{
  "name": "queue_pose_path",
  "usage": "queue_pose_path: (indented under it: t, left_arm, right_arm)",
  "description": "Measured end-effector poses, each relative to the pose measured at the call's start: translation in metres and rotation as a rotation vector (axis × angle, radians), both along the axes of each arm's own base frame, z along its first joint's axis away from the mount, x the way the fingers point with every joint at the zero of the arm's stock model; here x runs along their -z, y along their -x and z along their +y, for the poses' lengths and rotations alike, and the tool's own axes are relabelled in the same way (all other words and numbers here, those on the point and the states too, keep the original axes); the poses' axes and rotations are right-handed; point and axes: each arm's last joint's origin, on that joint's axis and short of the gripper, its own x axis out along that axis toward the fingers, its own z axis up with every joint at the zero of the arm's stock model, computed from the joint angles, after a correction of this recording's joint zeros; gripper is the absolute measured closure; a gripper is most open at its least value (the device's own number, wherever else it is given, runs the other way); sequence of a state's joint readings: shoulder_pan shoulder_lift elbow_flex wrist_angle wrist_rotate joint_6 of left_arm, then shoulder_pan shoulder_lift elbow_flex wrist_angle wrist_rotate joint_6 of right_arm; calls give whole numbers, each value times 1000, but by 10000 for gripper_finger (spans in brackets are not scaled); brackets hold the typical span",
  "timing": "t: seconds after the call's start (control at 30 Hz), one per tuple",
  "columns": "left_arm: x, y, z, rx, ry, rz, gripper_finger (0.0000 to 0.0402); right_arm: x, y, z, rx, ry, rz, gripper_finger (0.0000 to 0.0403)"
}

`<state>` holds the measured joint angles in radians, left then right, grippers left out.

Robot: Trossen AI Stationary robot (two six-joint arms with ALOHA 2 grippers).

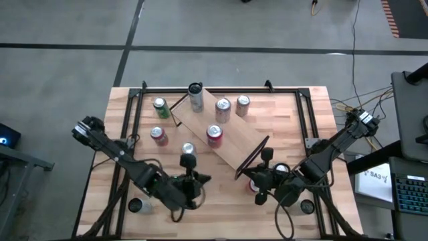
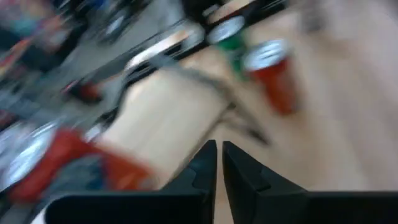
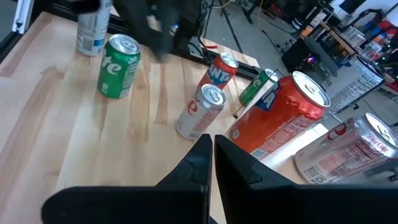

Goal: Place canned beverage on shelf
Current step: Put the bottom orange soda can on the shelf

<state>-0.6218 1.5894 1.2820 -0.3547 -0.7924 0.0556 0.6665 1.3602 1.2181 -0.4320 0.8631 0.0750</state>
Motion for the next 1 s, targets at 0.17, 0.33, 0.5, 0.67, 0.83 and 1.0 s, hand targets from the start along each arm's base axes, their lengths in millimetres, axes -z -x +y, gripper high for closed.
queue_pose_path:
  t: [0.17, 0.33, 0.5, 0.67, 0.83, 1.0]
  left_arm:
    - [3, 20, 13, 177, -14, -221, 396]
    - [11, 32, 44, -50, 49, -418, 401]
    - [38, 35, 64, -129, 81, -424, 401]
    - [53, 33, 82, -217, 62, -402, 401]
    - [61, 27, 94, -266, 60, -390, 401]
    - [65, 25, 97, -278, 51, -378, 401]
  right_arm:
    - [2, 0, 0, -4, 10, 8, 394]
    - [2, -3, -5, 13, 12, 8, 394]
    - [2, -12, -18, 56, 21, 6, 394]
    - [2, -21, -35, 115, 22, 6, 394]
    - [2, -27, -48, 161, 20, 6, 394]
    - [2, -29, -52, 177, 20, 8, 394]
